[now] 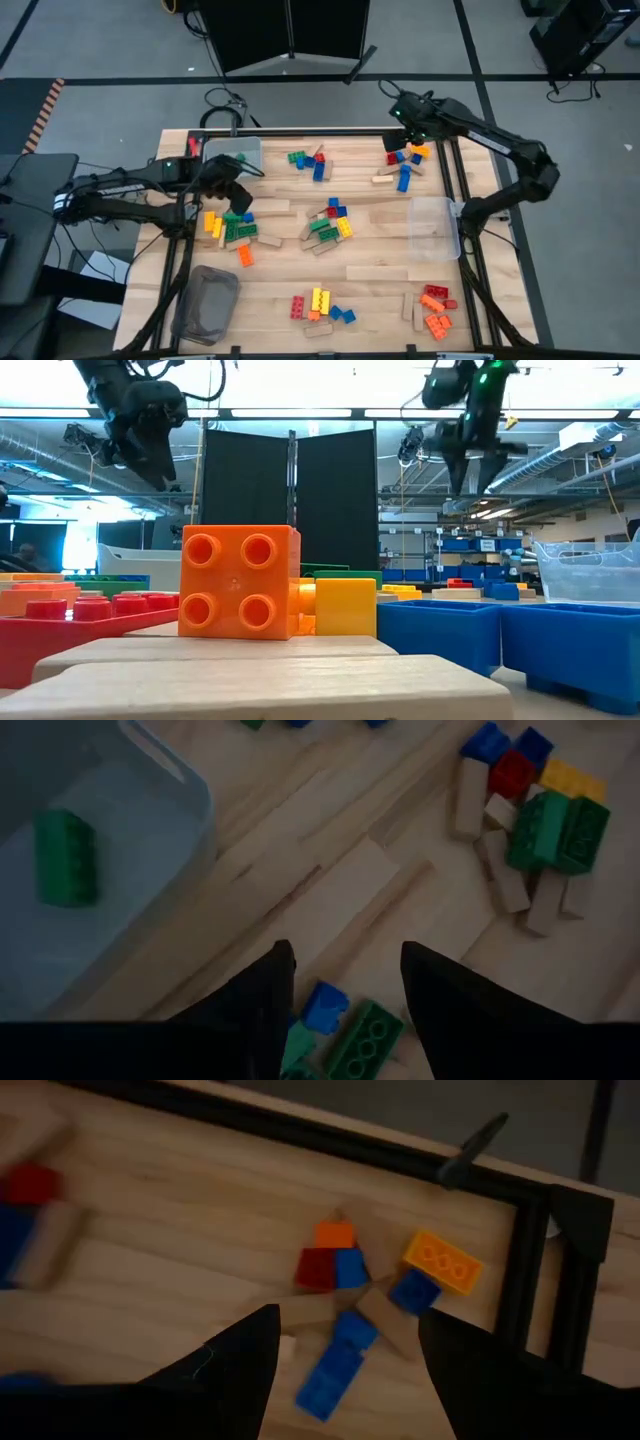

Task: Sort blocks by size
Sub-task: Put the small blue game piece into the transparent bin

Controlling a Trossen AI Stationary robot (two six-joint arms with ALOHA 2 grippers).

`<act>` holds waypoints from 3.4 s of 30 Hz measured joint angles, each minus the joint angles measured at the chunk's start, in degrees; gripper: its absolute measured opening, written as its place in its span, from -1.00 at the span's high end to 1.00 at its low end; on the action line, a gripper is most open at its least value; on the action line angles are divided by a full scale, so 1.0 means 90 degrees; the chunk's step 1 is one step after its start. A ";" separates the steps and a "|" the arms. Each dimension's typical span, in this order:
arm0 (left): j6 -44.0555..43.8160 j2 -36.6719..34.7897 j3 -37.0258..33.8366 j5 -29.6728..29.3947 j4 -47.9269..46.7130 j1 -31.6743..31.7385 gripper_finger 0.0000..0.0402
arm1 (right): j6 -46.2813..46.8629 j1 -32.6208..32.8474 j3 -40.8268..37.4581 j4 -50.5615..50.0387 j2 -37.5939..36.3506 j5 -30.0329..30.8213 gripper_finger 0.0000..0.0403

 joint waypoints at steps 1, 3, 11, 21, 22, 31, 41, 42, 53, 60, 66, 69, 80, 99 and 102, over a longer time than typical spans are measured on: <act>-0.0064 -0.0071 -0.0112 0.0062 0.0065 -0.0001 0.04 | -0.0135 -0.0080 0.0000 0.0071 0.0135 -0.0023 -0.24; -0.0227 -0.0184 -0.0290 0.0160 0.0162 -0.0041 0.04 | -0.0371 -0.0234 0.0002 0.0113 0.0408 -0.0201 -0.22; -0.0570 -0.0255 -0.0498 0.0143 0.0380 -0.0372 0.04 | -0.0601 -0.0659 0.0002 0.0171 0.1529 -0.0499 -0.07; -0.0696 -0.0255 -0.0496 0.0007 0.0770 -0.0543 0.04 | -0.0692 -0.1043 -0.0588 0.0905 0.2193 -0.1031 0.10; -0.0696 -0.0255 -0.0496 0.0007 0.0786 -0.0543 0.04 | -0.0697 -0.1071 -0.0678 0.1017 0.2202 -0.1084 0.11; -0.0699 -0.0252 -0.0496 0.0006 0.0786 -0.0541 0.04 | -0.0764 -0.1140 -0.1297 0.1890 0.2201 -0.1169 0.11; -0.0701 -0.0252 -0.0491 -0.0070 0.1125 -0.0541 0.04 | -0.0889 -0.1300 -0.1348 0.2232 0.2201 -0.1156 0.16; -0.0701 -0.0252 -0.0491 -0.0070 0.1114 -0.0541 0.04 | -0.0914 -0.1326 -0.1348 0.2274 0.2201 -0.1146 0.17; -0.0723 -0.0252 -0.0491 -0.0073 0.1115 -0.0541 0.04 | -0.1217 -0.1349 -0.1348 0.2345 0.2198 -0.1738 0.29; -0.0723 -0.0252 -0.0491 -0.0076 0.1113 -0.0541 0.04 | -0.1217 -0.1162 -0.1348 0.2467 0.2196 -0.1738 0.26; -0.0742 -0.0252 -0.0491 -0.0077 0.1111 -0.0541 0.04 | -0.1217 -0.0980 -0.1348 0.2724 0.2196 -0.1738 0.20; -0.0813 -0.0252 -0.0491 -0.0078 0.1111 -0.0541 0.04 | -0.1217 -0.0939 -0.1348 0.2808 0.2196 -0.1738 0.14; -0.0811 -0.0252 -0.0491 -0.0078 0.1109 -0.0541 0.04 | -0.1317 -0.0922 -0.1348 0.2940 0.2196 -0.1444 -0.18; -0.0815 -0.0250 -0.0491 -0.0081 0.1108 -0.0541 0.04 | -0.1317 -0.0861 -0.1348 0.3108 0.2196 -0.1403 -0.21; -0.0815 -0.0250 -0.0491 -0.0083 0.1108 -0.0541 0.04 | -0.1312 -0.0828 -0.1348 0.3109 0.2196 -0.1405 -0.20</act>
